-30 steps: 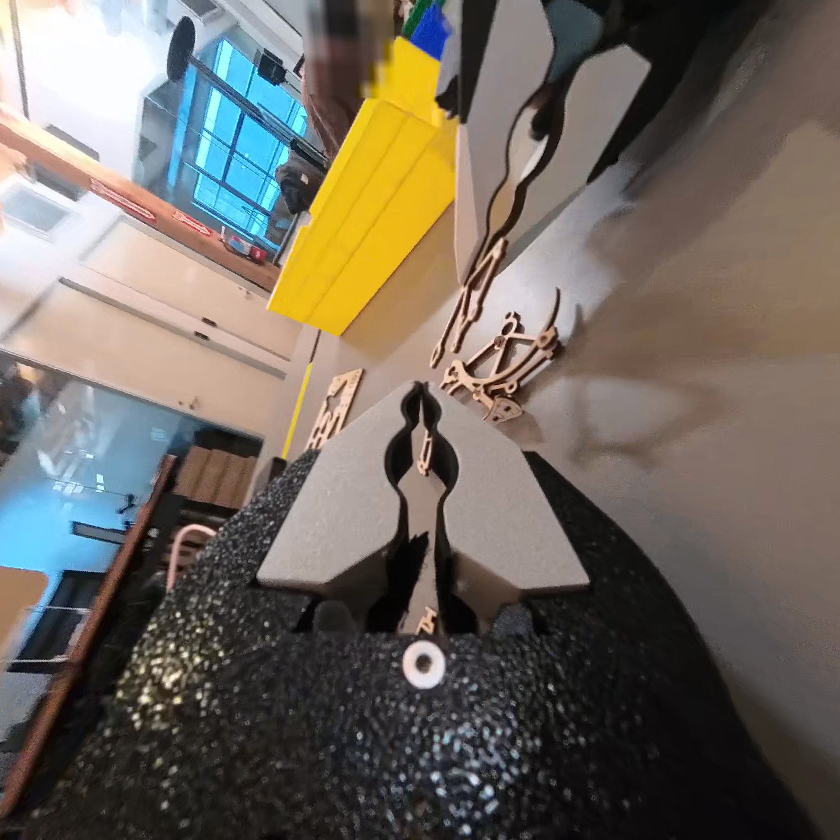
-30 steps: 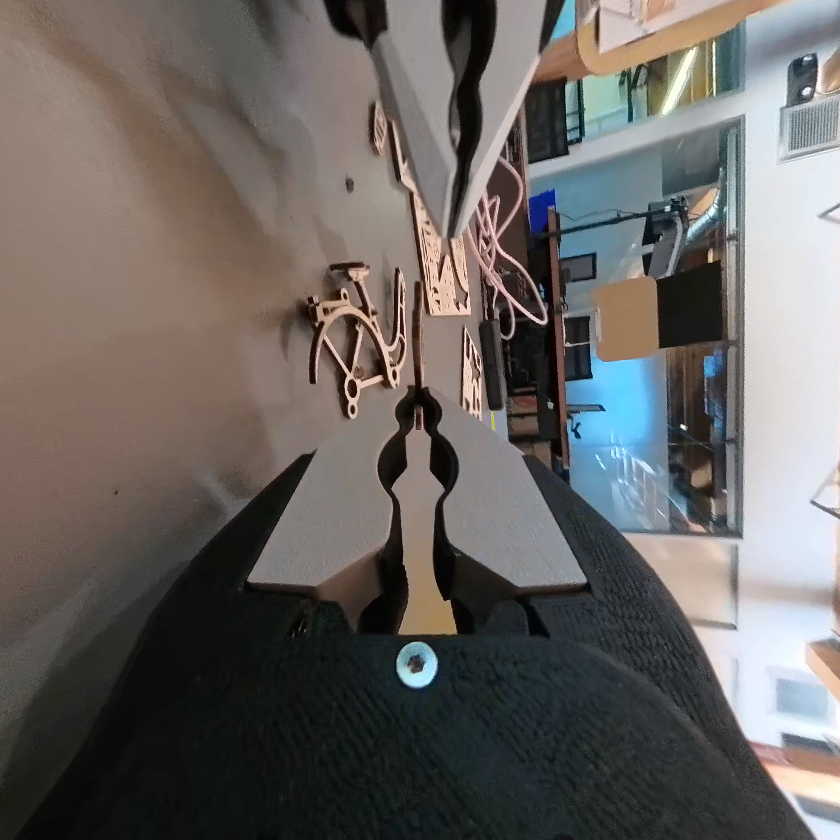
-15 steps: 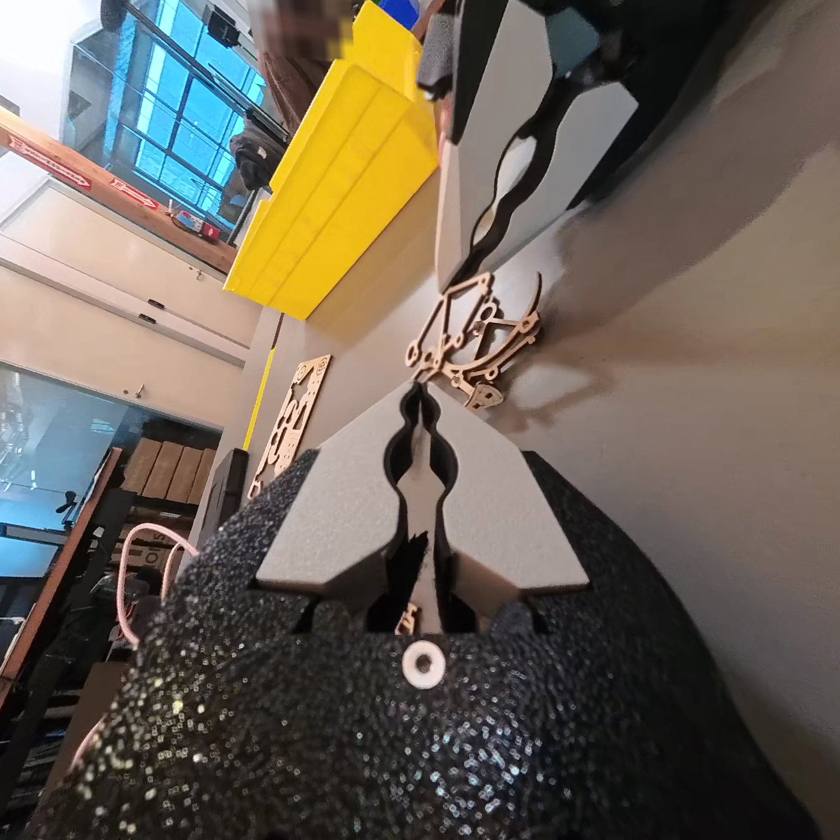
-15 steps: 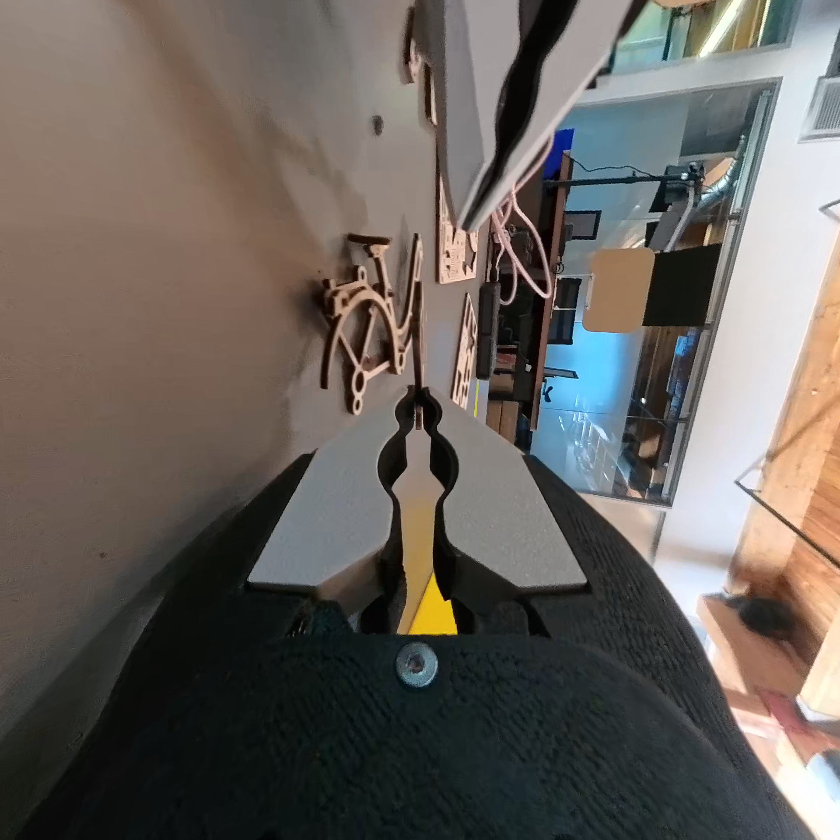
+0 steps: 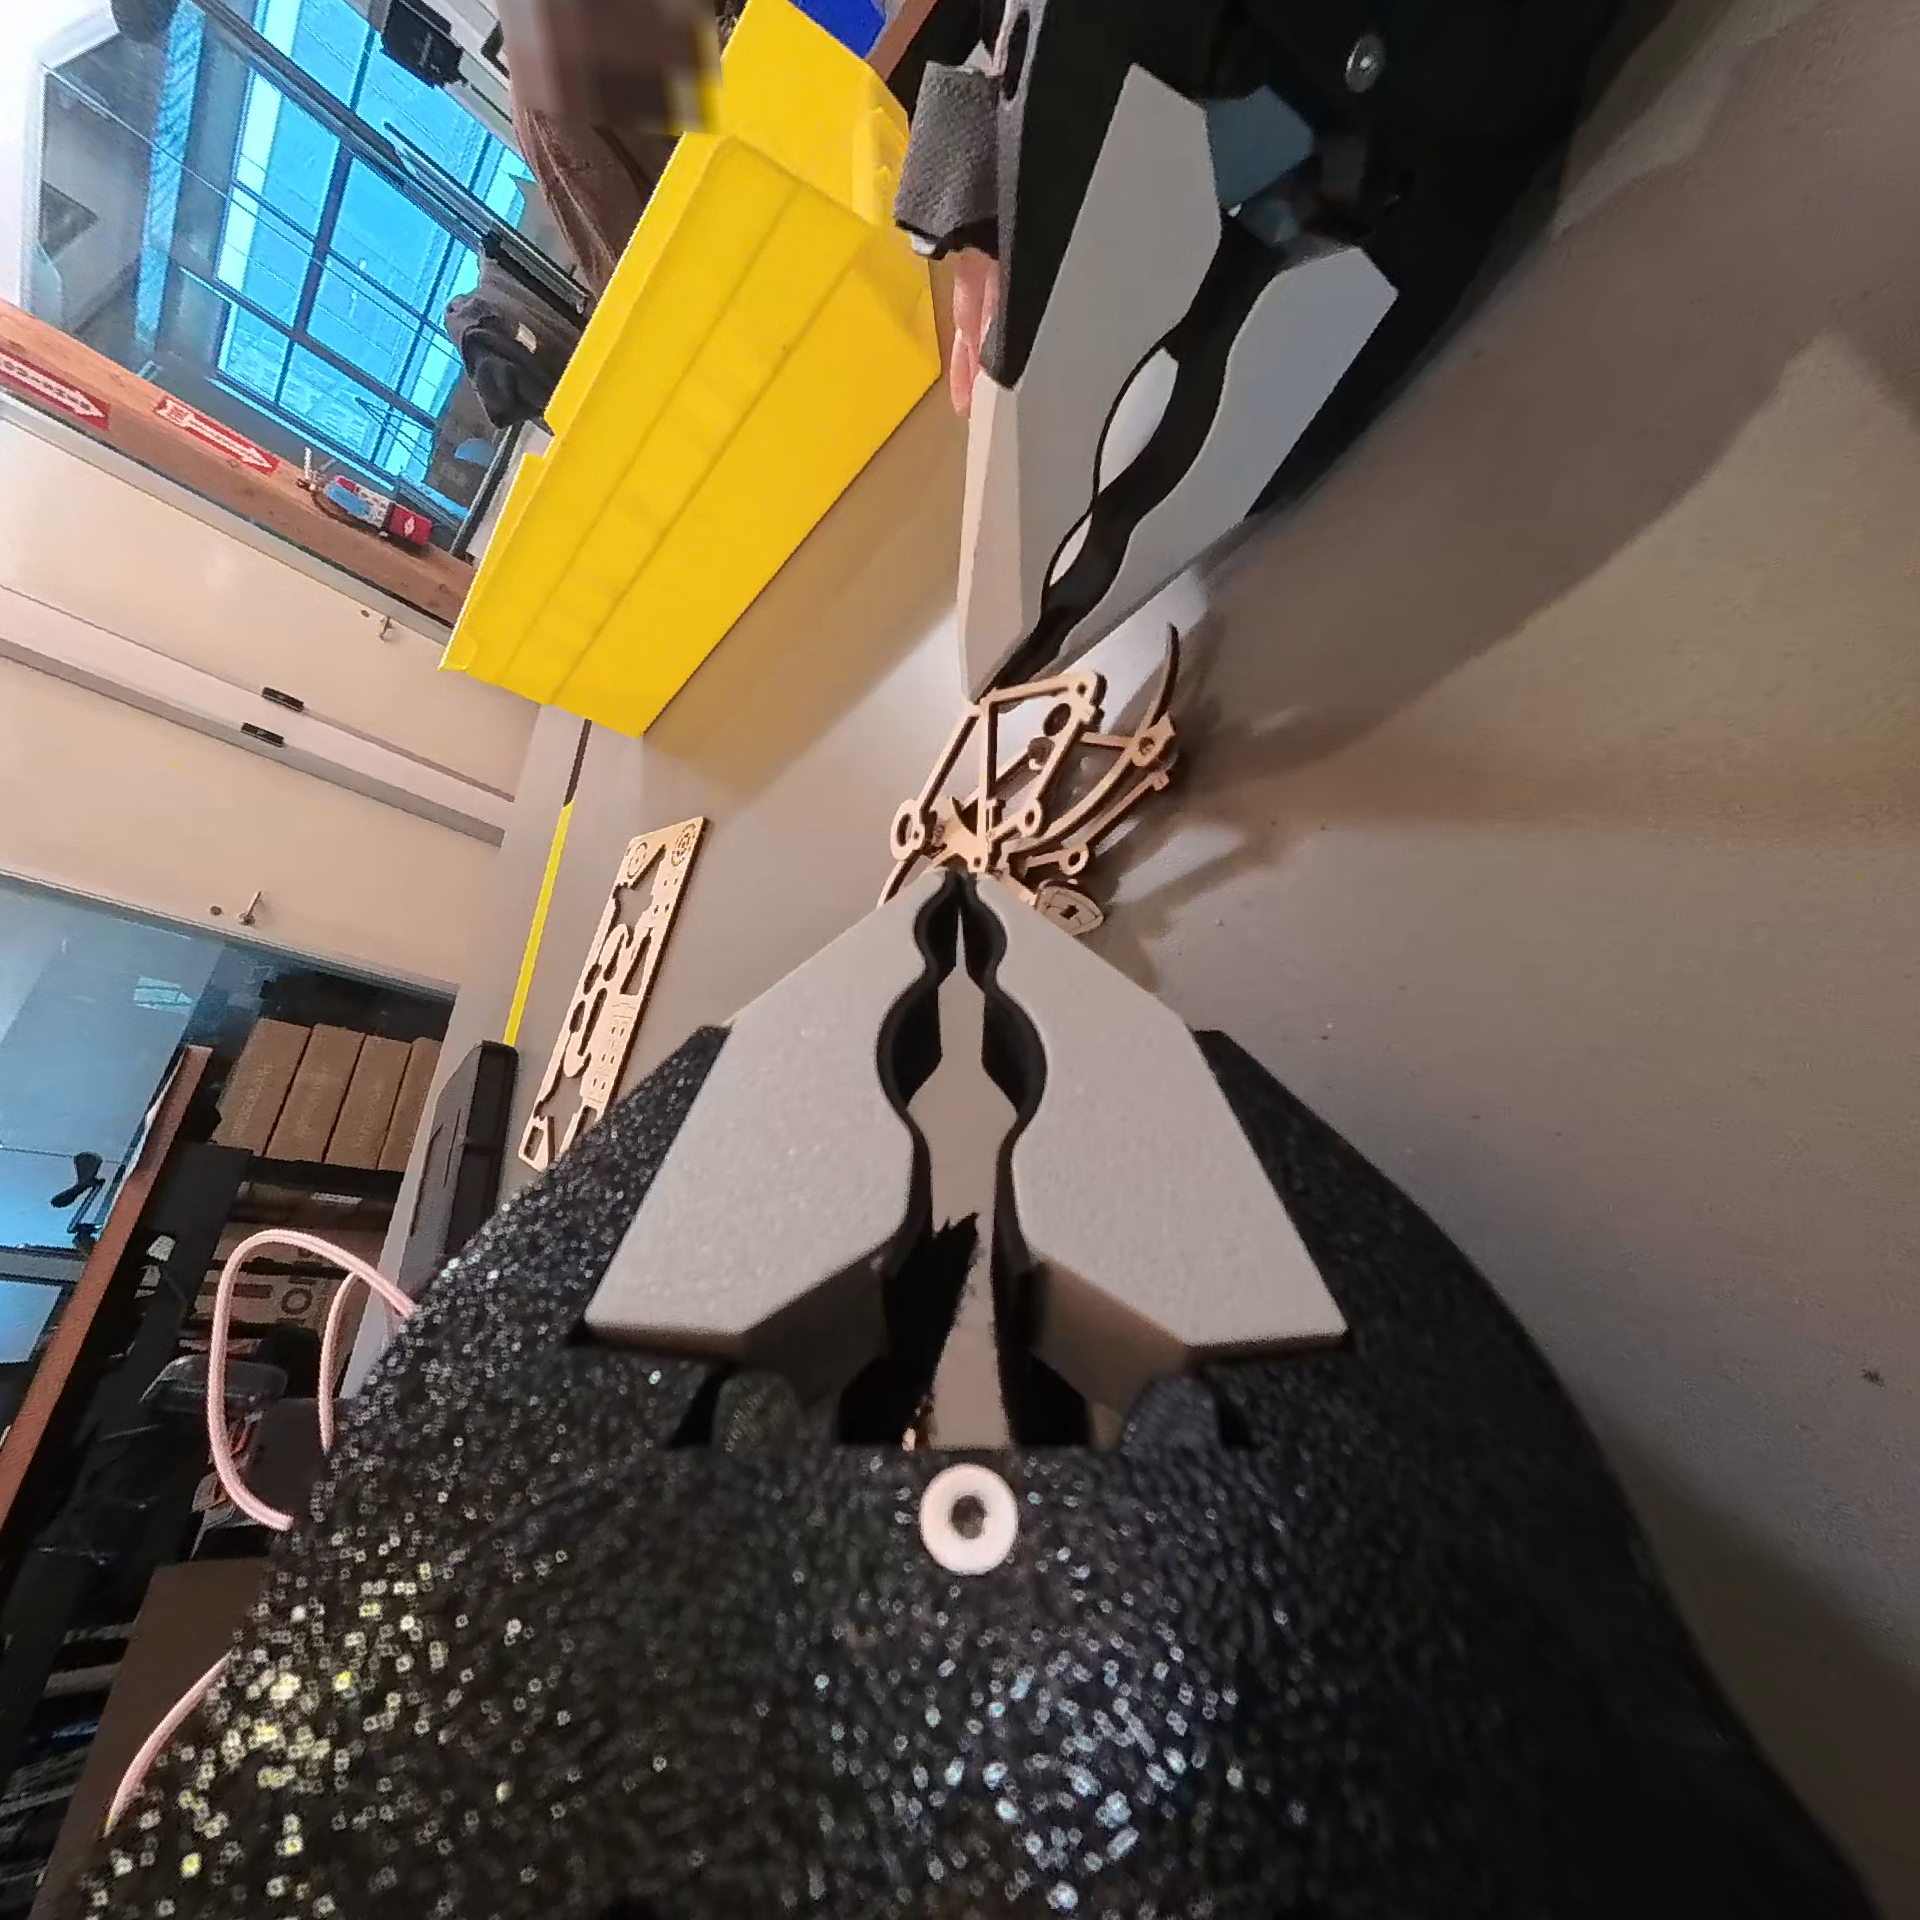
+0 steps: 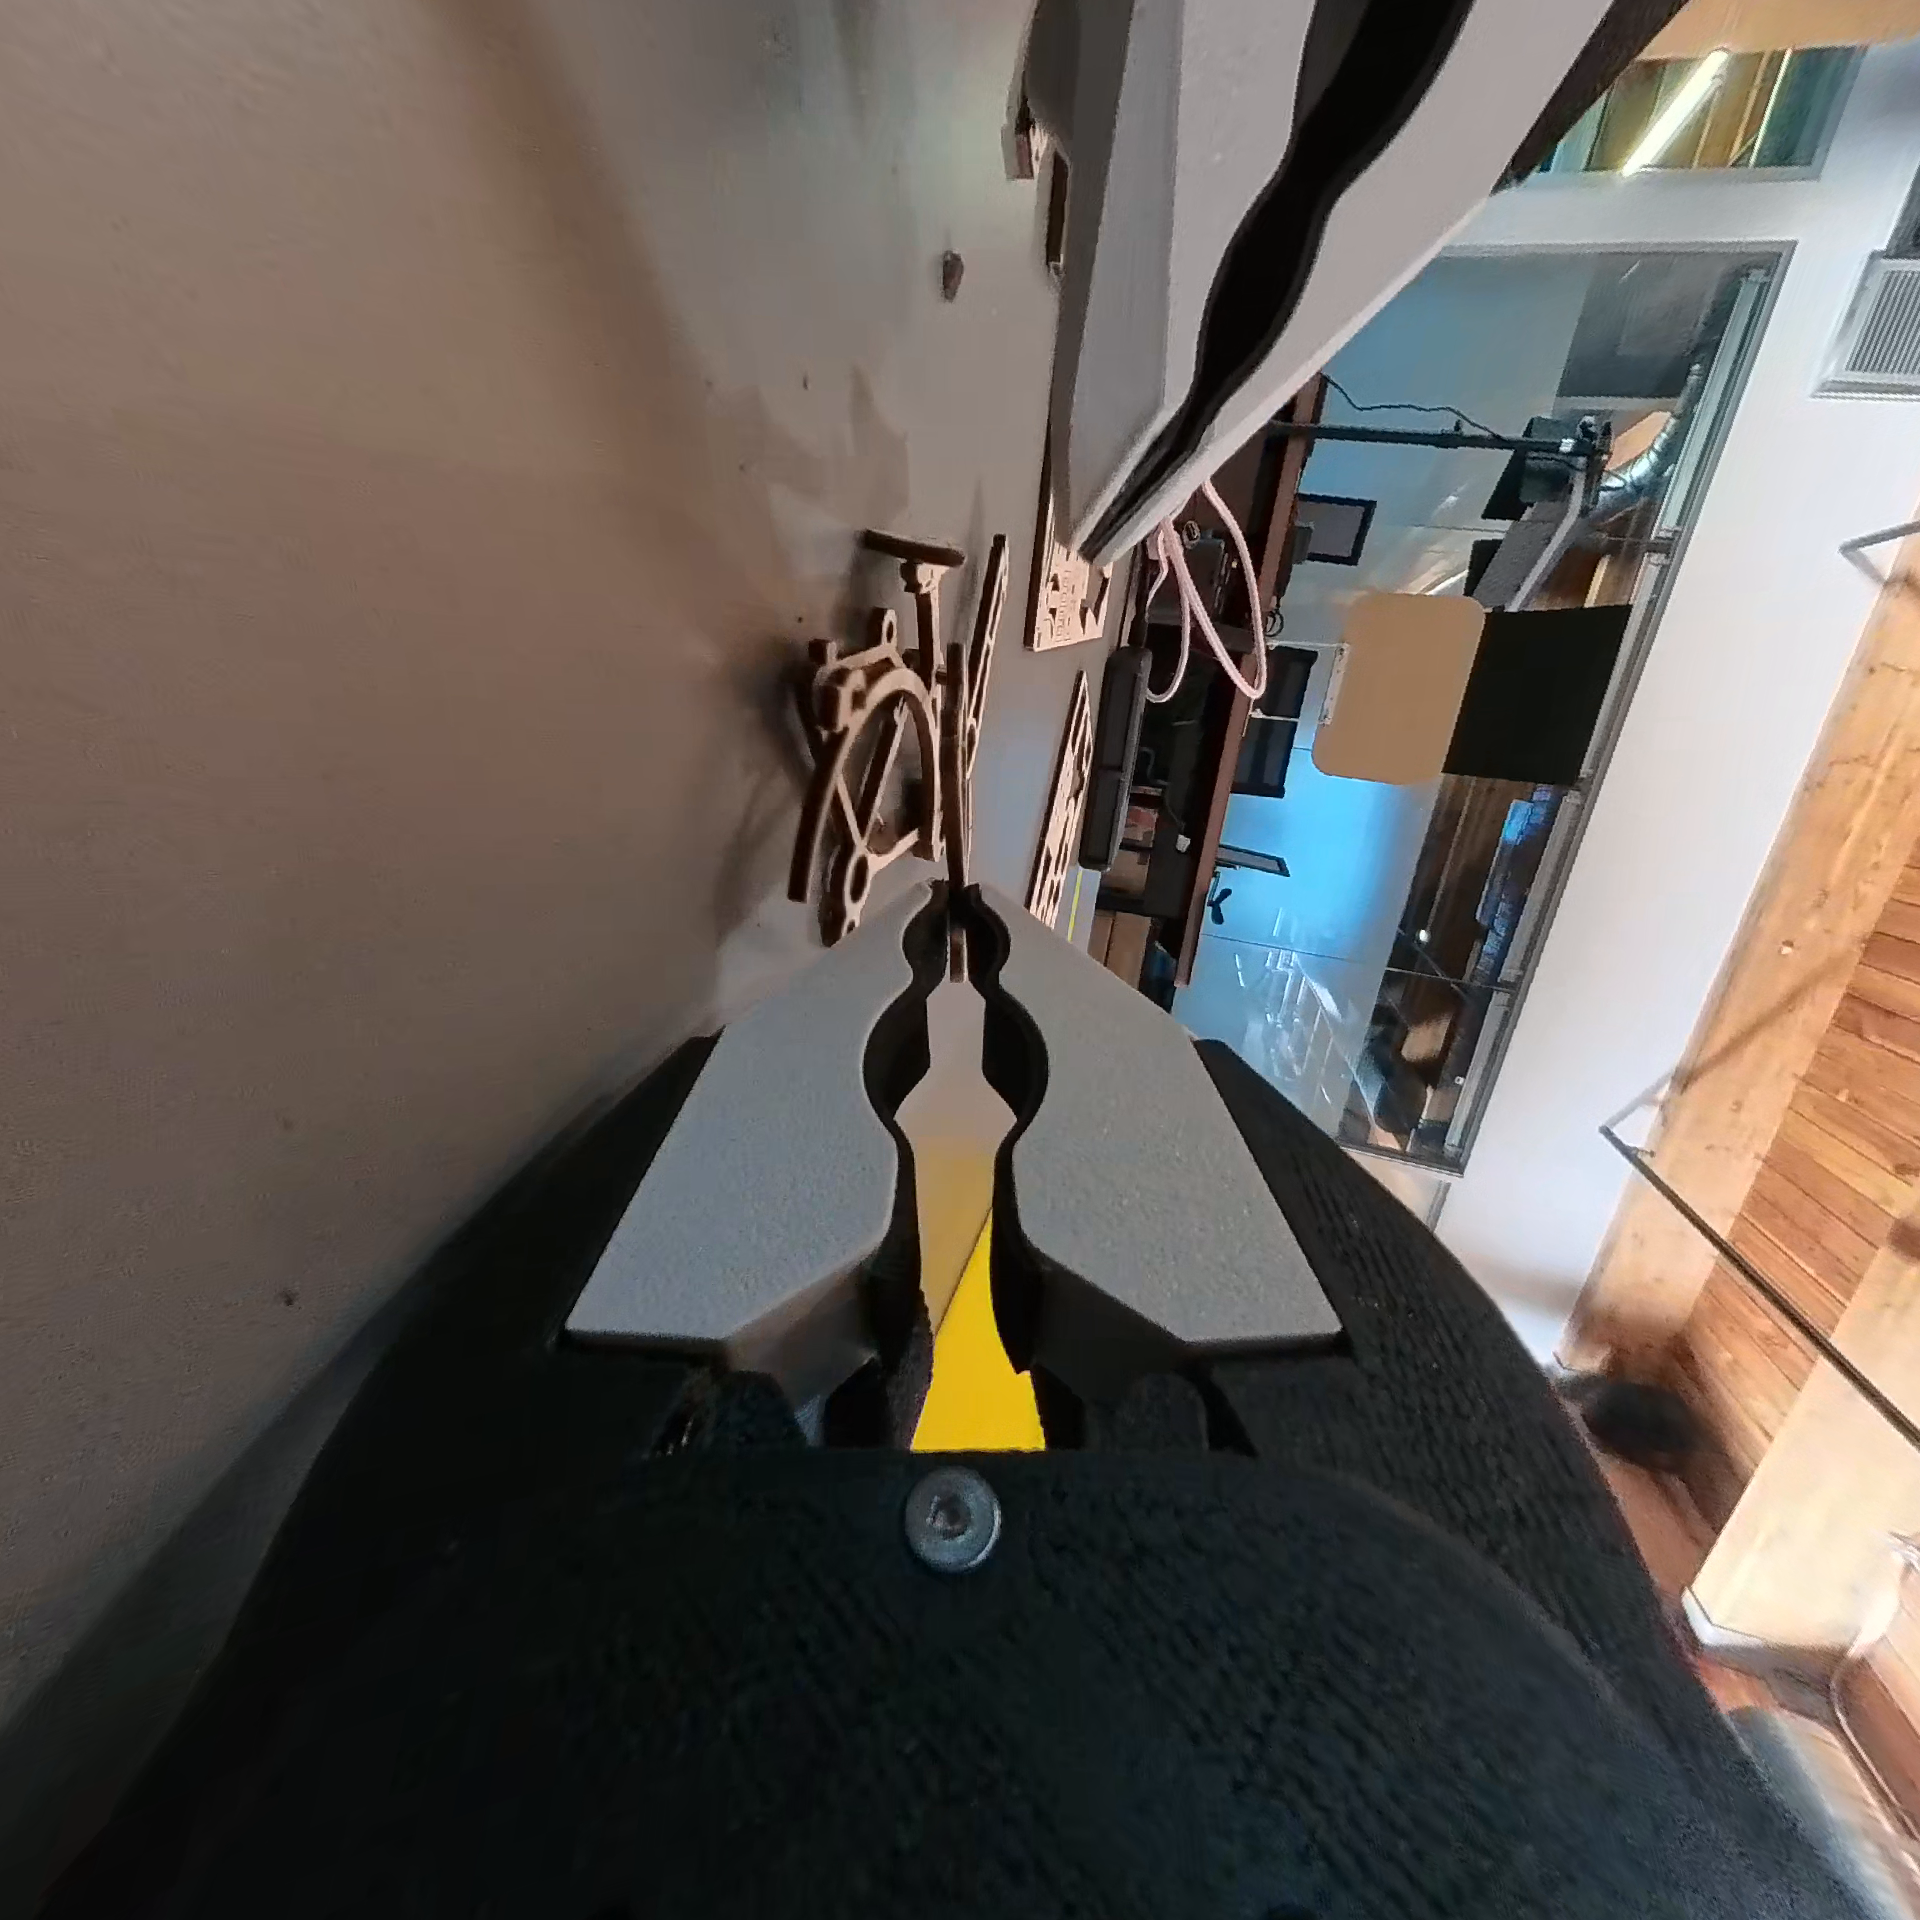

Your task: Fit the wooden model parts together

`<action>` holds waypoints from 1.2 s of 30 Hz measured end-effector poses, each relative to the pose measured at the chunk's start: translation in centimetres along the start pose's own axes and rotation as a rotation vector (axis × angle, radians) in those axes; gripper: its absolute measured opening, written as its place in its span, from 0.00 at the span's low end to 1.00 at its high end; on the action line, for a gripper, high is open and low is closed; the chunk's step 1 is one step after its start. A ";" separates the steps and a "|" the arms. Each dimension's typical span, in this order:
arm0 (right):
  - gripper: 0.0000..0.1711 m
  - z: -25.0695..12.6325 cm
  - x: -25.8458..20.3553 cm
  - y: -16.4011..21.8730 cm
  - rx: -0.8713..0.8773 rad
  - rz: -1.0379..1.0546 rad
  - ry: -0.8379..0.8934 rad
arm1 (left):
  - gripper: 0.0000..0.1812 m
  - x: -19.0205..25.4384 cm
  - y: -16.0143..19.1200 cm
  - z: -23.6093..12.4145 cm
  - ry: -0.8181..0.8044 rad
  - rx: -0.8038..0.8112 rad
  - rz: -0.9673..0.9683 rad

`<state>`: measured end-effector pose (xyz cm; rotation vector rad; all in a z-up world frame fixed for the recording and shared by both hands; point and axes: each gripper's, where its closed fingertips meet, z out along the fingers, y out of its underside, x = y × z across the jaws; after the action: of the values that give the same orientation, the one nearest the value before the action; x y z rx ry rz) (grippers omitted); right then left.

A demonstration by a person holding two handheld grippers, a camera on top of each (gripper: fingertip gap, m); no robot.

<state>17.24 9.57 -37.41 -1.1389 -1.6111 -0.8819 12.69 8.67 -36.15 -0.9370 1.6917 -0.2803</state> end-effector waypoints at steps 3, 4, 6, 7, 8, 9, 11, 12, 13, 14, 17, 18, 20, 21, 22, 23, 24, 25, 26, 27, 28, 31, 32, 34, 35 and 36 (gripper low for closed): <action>0.00 0.1 0.0 0.0 -0.002 -0.006 0.000 | 0.00 0.1 0.0 0.1 0.005 -0.003 0.005; 0.00 0.1 0.0 0.0 -0.003 -0.007 0.000 | 0.00 0.2 0.0 0.1 0.007 -0.005 0.007; 0.00 0.1 0.0 -0.1 -0.003 -0.007 -0.001 | 0.00 0.3 0.0 0.1 0.011 -0.005 0.011; 0.00 0.2 0.0 0.0 -0.005 -0.008 -0.001 | 0.00 0.4 -0.1 0.1 0.014 -0.004 0.015; 0.00 0.2 -0.1 0.0 -0.006 -0.011 -0.001 | 0.00 0.5 -0.1 0.2 0.019 -0.002 0.018; 0.00 0.2 -0.1 0.0 -0.009 -0.015 -0.001 | 0.00 0.6 -0.2 0.2 0.026 0.001 0.023; 0.00 0.2 -0.1 0.0 -0.015 -0.028 0.001 | 0.00 1.1 -0.4 0.2 0.048 0.014 0.039; 0.00 0.2 -0.2 0.0 -0.019 -0.034 0.002 | 0.00 1.3 -0.6 0.2 0.057 0.019 0.049; 0.00 0.2 -0.2 0.0 -0.023 -0.040 0.002 | 0.00 1.6 -0.7 0.2 0.067 0.024 0.059; 0.01 0.2 -0.2 -0.1 -0.024 -0.044 0.003 | 0.00 1.9 -0.8 0.3 0.078 0.029 0.072; 0.00 0.2 -0.4 0.0 -0.030 -0.047 0.000 | 0.00 3.0 -1.1 0.3 0.121 0.039 0.120; 0.00 0.2 -0.4 0.0 -0.032 -0.050 -0.001 | 0.00 3.3 -1.1 0.4 0.129 0.036 0.140; 0.00 0.2 -0.4 0.0 -0.037 -0.055 0.000 | 0.02 3.7 -1.2 0.5 0.136 0.025 0.174; 0.00 0.2 -0.4 0.0 -0.038 -0.054 0.000 | 0.02 3.8 -1.2 0.6 0.141 0.022 0.182; 0.00 0.2 -0.4 0.0 -0.040 -0.054 0.001 | 0.03 4.0 -1.2 0.6 0.146 0.021 0.184; 0.00 0.2 -0.4 0.0 -0.043 -0.056 0.002 | 0.03 4.0 -1.3 0.6 0.146 0.021 0.178; 0.00 0.2 -0.4 0.0 -0.047 -0.059 0.005 | 0.04 3.9 -1.3 0.6 0.148 0.021 0.160; 0.00 0.2 -0.4 -0.1 -0.050 -0.061 0.006 | 0.04 3.8 -1.3 0.6 0.152 0.018 0.132; 0.00 0.2 -0.4 -0.1 -0.052 -0.060 0.005 | 0.05 3.7 -1.3 0.6 0.153 0.014 0.101; 0.00 0.2 -0.4 -0.1 -0.053 -0.059 0.003 | 0.06 3.4 -1.2 0.6 0.150 0.010 0.075; 0.00 0.2 -0.4 -0.1 -0.055 -0.060 0.003 | 0.06 3.1 -1.1 0.6 0.138 0.004 0.059; 0.00 0.2 -0.4 0.0 -0.057 -0.062 0.004 | 0.07 2.4 -0.9 0.5 0.107 0.001 0.041; 0.00 0.2 -0.4 0.0 -0.057 -0.062 0.004 | 0.07 2.3 -0.9 0.5 0.100 0.000 0.041; 0.00 0.2 -0.4 0.0 -0.055 -0.063 0.003 | 0.07 2.2 -0.7 0.6 0.087 -0.015 0.056; 0.00 0.2 -0.5 0.0 -0.053 -0.063 0.001 | 0.06 2.1 -0.5 0.7 0.074 -0.033 0.075; 0.00 0.2 -0.5 -0.1 -0.052 -0.063 0.000 | 0.06 2.0 -0.2 0.8 0.062 -0.056 0.100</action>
<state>17.20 9.56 -37.92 -1.1293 -1.6401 -0.9698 13.39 7.32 -37.74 -0.8890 1.8052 -0.1977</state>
